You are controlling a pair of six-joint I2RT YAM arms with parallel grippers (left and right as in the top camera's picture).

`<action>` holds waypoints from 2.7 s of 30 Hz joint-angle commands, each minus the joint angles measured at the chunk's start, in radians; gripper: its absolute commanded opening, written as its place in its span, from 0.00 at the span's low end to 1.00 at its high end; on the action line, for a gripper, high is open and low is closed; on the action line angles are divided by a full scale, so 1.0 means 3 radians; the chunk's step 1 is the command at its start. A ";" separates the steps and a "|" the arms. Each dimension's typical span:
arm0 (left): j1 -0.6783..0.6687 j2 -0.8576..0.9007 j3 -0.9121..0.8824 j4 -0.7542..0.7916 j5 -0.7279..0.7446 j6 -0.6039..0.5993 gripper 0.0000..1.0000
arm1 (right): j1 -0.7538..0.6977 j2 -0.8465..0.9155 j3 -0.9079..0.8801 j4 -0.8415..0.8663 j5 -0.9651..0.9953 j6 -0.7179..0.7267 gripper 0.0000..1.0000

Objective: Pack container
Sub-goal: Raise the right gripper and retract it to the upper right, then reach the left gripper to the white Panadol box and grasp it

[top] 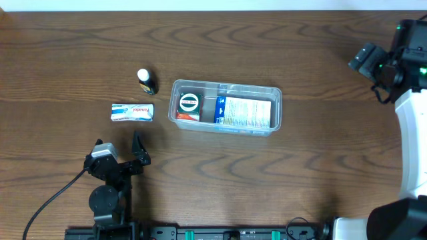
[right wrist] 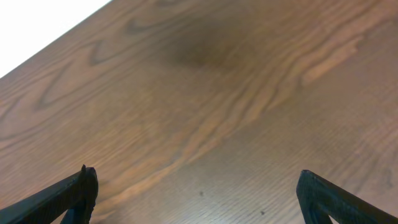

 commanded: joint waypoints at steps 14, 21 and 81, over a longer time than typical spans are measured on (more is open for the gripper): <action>0.0014 0.0404 0.0359 -0.0493 0.0221 -0.0276 0.98 | -0.0128 0.0306 -0.0031 -0.0090 -0.0299 0.0048 0.99; 0.0032 0.1751 0.1715 -0.1381 -0.0010 -0.0642 0.98 | -0.0128 0.0306 -0.0031 -0.0092 -0.0300 0.0048 0.99; 0.0261 0.6020 0.4003 -0.2096 0.0509 -0.2799 0.98 | -0.0130 0.0306 -0.0031 -0.0092 -0.0299 0.0048 0.99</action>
